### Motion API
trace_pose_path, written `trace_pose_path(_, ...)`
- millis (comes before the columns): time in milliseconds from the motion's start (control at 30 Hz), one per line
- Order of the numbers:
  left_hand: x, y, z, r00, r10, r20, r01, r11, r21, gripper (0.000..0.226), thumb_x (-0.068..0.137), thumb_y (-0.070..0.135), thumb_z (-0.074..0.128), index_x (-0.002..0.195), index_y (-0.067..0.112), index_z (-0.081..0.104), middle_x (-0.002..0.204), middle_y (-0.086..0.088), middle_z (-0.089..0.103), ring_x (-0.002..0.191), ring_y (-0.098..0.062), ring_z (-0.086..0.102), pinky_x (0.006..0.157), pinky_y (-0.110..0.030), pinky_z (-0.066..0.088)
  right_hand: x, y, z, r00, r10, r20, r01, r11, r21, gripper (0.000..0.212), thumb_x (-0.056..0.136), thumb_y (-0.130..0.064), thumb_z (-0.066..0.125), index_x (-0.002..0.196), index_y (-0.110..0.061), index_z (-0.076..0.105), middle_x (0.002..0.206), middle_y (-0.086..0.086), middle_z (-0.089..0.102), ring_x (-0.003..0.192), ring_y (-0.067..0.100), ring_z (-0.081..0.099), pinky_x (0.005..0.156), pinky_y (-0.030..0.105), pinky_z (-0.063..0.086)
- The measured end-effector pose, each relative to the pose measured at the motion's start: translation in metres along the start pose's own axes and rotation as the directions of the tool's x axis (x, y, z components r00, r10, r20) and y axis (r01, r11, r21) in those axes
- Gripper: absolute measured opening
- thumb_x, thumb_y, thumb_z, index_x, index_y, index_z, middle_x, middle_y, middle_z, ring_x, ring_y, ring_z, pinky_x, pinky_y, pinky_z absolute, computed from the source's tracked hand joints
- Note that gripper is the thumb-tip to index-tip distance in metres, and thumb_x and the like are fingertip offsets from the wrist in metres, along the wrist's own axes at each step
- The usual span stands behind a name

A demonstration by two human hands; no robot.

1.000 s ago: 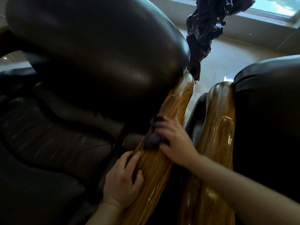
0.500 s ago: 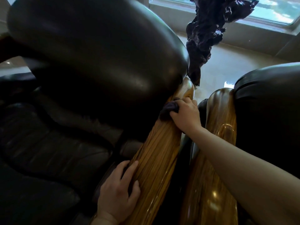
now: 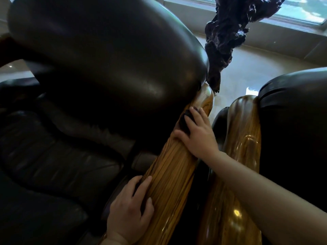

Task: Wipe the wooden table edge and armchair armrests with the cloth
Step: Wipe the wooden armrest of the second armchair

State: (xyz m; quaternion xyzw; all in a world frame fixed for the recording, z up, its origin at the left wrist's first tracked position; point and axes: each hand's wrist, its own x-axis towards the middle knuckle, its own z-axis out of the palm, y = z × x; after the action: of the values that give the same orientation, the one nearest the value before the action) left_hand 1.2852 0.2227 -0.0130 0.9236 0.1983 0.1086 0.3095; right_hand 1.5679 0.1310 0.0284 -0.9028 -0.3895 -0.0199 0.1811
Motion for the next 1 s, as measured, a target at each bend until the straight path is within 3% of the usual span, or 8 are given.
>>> trace_pose_path(100,0.001,0.001,0.001,1.000,0.008,-0.004,-0.008,1.000,0.014,0.053,0.087,0.043,0.048,0.139,0.031,0.047,0.134,0.003,0.052,0.107,-0.010,0.058,0.076,-0.038,0.058,0.013,0.016,-0.005,0.980,-0.145,0.138,0.167,0.973,-0.161,0.061,0.099,-0.053,0.035,0.148,-0.018,0.045,0.164,0.004,0.027,0.154,0.028,0.006,0.124,0.046,0.011)
trace_pose_path(267,0.000,0.004,0.000,1.000,-0.007,-0.005,0.008,0.999,0.051,0.054,0.086,0.041,0.049,0.139,0.027,0.046,0.135,-0.002,0.053,0.109,-0.016,0.059,0.079,-0.041,0.057,0.013,-0.006,-0.009,0.990,-0.060,0.125,0.075,0.990,-0.122,0.047,0.103,-0.039,0.042,0.146,-0.021,0.048,0.163,0.002,0.029,0.154,0.029,0.008,0.123,0.049,0.008)
trace_pose_path(400,0.000,0.007,-0.001,0.999,0.004,0.032,-0.007,0.995,0.096,0.059,0.085,0.044,0.050,0.140,0.024,0.045,0.137,-0.007,0.052,0.110,-0.021,0.059,0.082,-0.042,0.055,-0.056,-0.034,-0.005,0.905,-0.356,0.234,0.378,0.925,-0.052,0.047,0.101,-0.046,0.034,0.140,-0.029,0.054,0.158,-0.003,0.039,0.152,0.023,0.019,0.122,0.045,0.007)
trace_pose_path(467,0.000,0.006,-0.001,1.000,0.003,0.030,-0.006,0.994,0.105,0.061,0.085,0.045,0.051,0.141,0.023,0.045,0.138,-0.008,0.050,0.110,-0.021,0.058,0.083,-0.042,0.055,-0.048,-0.023,-0.014,0.856,-0.413,0.312,0.453,0.889,-0.067,0.047,0.101,-0.051,0.032,0.142,-0.036,0.050,0.159,-0.005,0.036,0.151,0.021,0.020,0.122,0.045,0.010)
trace_pose_path(667,-0.001,0.002,0.004,1.000,0.022,0.002,-0.022,0.994,0.105,0.063,0.085,0.049,0.053,0.143,0.026,0.040,0.143,-0.005,0.044,0.112,-0.017,0.054,0.087,-0.036,0.051,0.003,-0.020,-0.009,0.990,-0.005,0.138,0.023,0.991,-0.130,0.044,0.103,-0.046,0.039,0.143,-0.033,0.052,0.162,0.002,0.032,0.152,0.029,0.014,0.123,0.049,0.011)
trace_pose_path(767,-0.001,0.002,0.003,0.992,0.122,0.025,-0.124,0.979,0.158,0.062,0.085,0.046,0.055,0.141,0.021,0.045,0.146,-0.010,0.040,0.122,-0.020,0.046,0.095,-0.034,0.043,-0.043,-0.047,0.001,0.979,-0.159,0.123,0.169,0.983,-0.076,0.042,0.100,-0.045,0.041,0.136,-0.032,0.059,0.155,0.000,0.043,0.149,0.029,0.025,0.120,0.053,0.021)
trace_pose_path(867,-0.001,0.002,0.003,0.978,0.208,0.033,-0.211,0.959,0.190,0.060,0.086,0.043,0.056,0.139,0.017,0.048,0.148,-0.014,0.040,0.138,-0.027,0.036,0.108,-0.045,0.039,-0.069,-0.047,-0.008,0.919,-0.292,0.265,0.315,0.948,-0.047,0.045,0.101,-0.047,0.037,0.140,-0.035,0.054,0.158,-0.003,0.038,0.151,0.025,0.021,0.122,0.050,0.013)
trace_pose_path(1000,-0.012,0.002,0.003,0.954,0.285,0.094,-0.299,0.933,0.201,0.064,0.088,0.044,0.053,0.146,0.020,0.040,0.154,-0.013,0.033,0.148,-0.025,0.018,0.117,-0.046,0.027,-0.037,-0.042,-0.014,0.965,-0.091,0.246,0.124,0.985,-0.121,0.044,0.103,-0.048,0.035,0.145,-0.037,0.048,0.162,-0.002,0.031,0.152,0.025,0.014,0.123,0.049,0.011)
